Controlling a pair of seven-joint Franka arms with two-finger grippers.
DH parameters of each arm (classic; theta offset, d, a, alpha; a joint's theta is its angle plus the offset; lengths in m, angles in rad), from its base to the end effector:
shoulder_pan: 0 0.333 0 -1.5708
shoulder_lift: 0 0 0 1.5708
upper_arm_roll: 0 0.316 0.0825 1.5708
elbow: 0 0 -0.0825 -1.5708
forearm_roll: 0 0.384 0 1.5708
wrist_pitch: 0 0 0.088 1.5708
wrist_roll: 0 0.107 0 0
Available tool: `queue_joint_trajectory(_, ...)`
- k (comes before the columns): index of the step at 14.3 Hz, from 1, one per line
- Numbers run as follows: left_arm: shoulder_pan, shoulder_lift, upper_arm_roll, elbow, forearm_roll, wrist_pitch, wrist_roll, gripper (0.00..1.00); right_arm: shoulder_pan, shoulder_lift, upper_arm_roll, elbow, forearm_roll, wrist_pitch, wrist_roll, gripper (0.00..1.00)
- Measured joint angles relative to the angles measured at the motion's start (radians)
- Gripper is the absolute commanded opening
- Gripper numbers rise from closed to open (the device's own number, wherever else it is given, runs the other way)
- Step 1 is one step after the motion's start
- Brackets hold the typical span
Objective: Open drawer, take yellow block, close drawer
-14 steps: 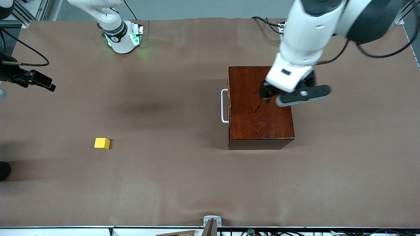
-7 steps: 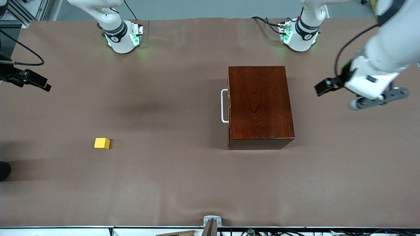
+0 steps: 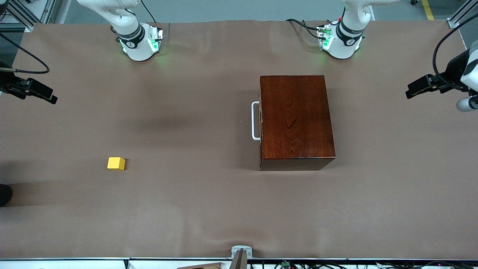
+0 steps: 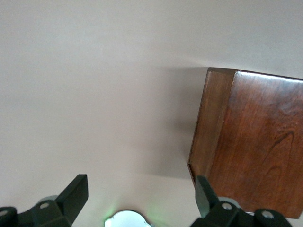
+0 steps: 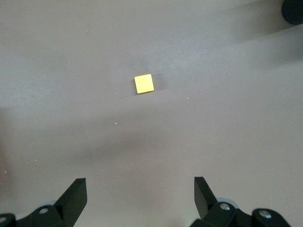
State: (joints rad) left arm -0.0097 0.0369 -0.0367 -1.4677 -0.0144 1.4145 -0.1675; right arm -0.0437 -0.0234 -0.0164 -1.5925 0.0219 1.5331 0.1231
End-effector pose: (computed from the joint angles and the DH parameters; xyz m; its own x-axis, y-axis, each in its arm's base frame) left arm 0.5492 -0.0268 0.6390 0.9887 0.1187 -0.0913 0.1192 -0.9929 0.0005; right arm 0.5422 -0.0303 0.6239 0.9827 -0.1813 -0.0385 -0.1820 -0.9831 -0.0177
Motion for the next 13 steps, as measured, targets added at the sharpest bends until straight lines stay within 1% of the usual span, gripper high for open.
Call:
queue_joint_trajectory(2, -0.010, -0.052, 0.015, -0.071, 0.000, 0.051, 0.047, 1.00, 0.000, 0.000, 0.000, 0.000, 0.000, 0.000, 0.000, 1.00)
queue_joint_trajectory(4, -0.015, -0.082, 0.017, -0.107, 0.000, 0.072, 0.094, 1.00, 0.000, 0.001, -0.001, 0.000, 0.000, 0.000, 0.000, 1.00)
queue_joint_trajectory(13, -0.015, -0.089, 0.024, -0.129, 0.000, 0.096, 0.115, 1.00, 0.000, 0.006, -0.002, 0.000, 0.000, 0.000, -0.001, 1.00)
